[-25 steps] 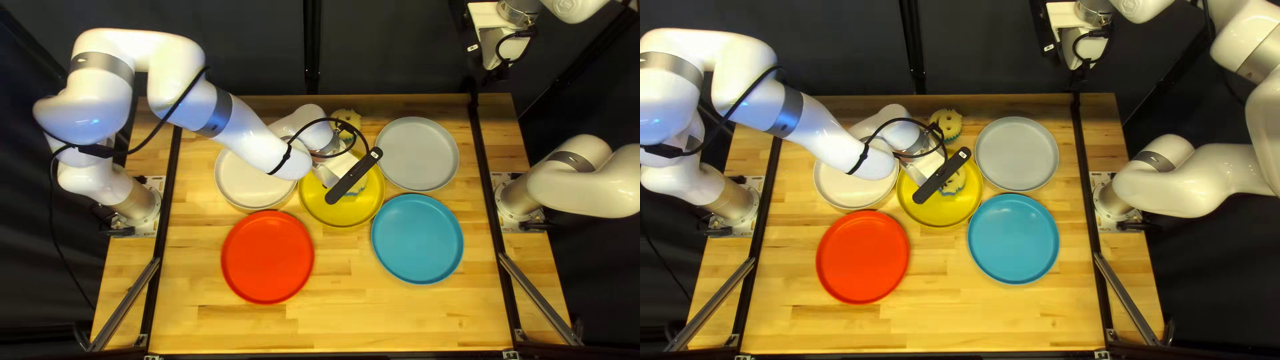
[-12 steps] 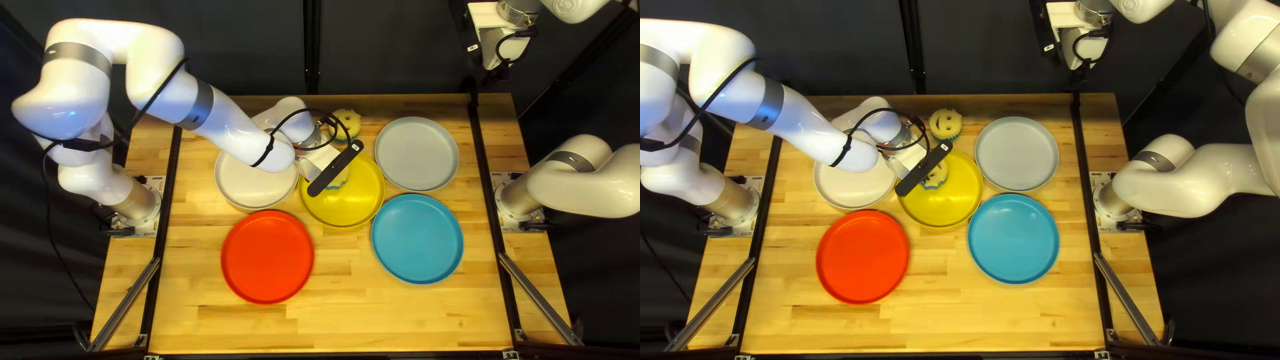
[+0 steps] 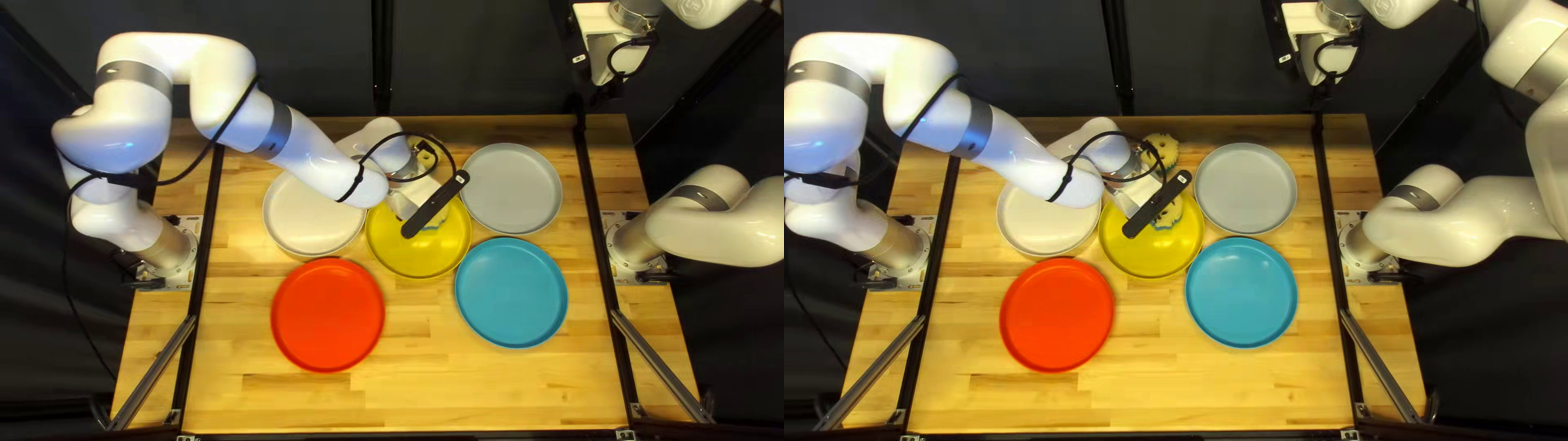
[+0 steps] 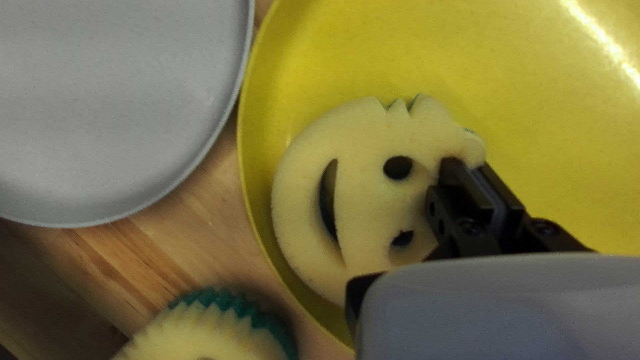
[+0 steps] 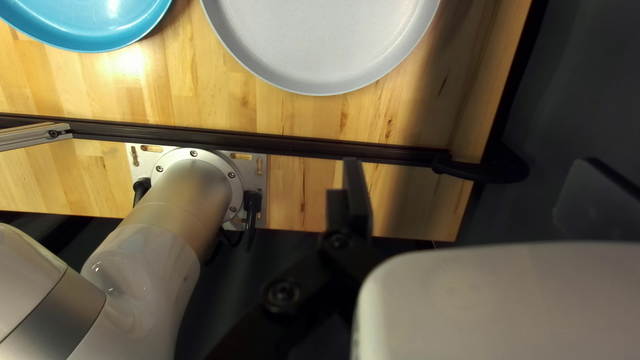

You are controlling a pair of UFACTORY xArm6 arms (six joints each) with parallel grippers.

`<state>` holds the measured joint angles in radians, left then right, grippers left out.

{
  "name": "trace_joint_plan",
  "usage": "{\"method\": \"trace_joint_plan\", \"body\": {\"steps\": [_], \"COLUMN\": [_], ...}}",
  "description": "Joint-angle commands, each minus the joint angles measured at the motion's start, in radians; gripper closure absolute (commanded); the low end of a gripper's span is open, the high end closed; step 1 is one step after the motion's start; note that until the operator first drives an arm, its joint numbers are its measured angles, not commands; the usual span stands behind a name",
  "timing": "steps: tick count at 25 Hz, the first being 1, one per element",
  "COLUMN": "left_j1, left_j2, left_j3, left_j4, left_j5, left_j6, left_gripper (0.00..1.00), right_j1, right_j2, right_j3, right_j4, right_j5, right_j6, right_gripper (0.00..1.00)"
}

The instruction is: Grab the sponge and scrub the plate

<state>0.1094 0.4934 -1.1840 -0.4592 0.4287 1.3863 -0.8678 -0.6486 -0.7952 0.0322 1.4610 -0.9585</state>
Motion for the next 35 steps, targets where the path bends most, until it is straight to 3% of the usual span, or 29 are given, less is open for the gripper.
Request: {"method": "trace_joint_plan", "body": {"steps": [1, 9, 13, 17, 30, 35], "left_j1": [0.002, 0.005, 0.004, -0.004, -0.021, -0.035], "left_j2": [-0.028, -0.209, -0.265, -0.221, -0.015, 0.031], "left_j3": [0.047, 0.299, 0.368, 0.323, 0.033, -0.035], "left_j4": [0.000, -0.028, -0.017, -0.010, 0.020, 0.039], "left_j5": [-0.011, -0.059, -0.063, -0.059, 0.001, 0.014], "left_j6": [0.009, 0.001, -0.031, -0.043, -0.037, -0.039], "left_gripper": [1.00, 1.00, 1.00, 1.00, 1.00, 1.00], "right_j1": [0.000, 0.000, 0.000, 0.000, 0.000, 0.000], "right_j2": [0.000, 0.000, 0.000, 0.000, 0.000, 0.000], "right_j3": [0.000, 0.000, 0.000, 0.000, 0.000, 0.000], "right_j4": [0.000, 0.000, 0.000, 0.000, 0.000, 0.000], "right_j5": [0.000, 0.000, 0.000, 0.000, 0.000, 0.000], "right_j6": [0.000, 0.000, 0.000, 0.000, 0.000, 0.000], "right_gripper": [0.00, 0.00, 0.00, 0.00, 0.00, 0.00]}}
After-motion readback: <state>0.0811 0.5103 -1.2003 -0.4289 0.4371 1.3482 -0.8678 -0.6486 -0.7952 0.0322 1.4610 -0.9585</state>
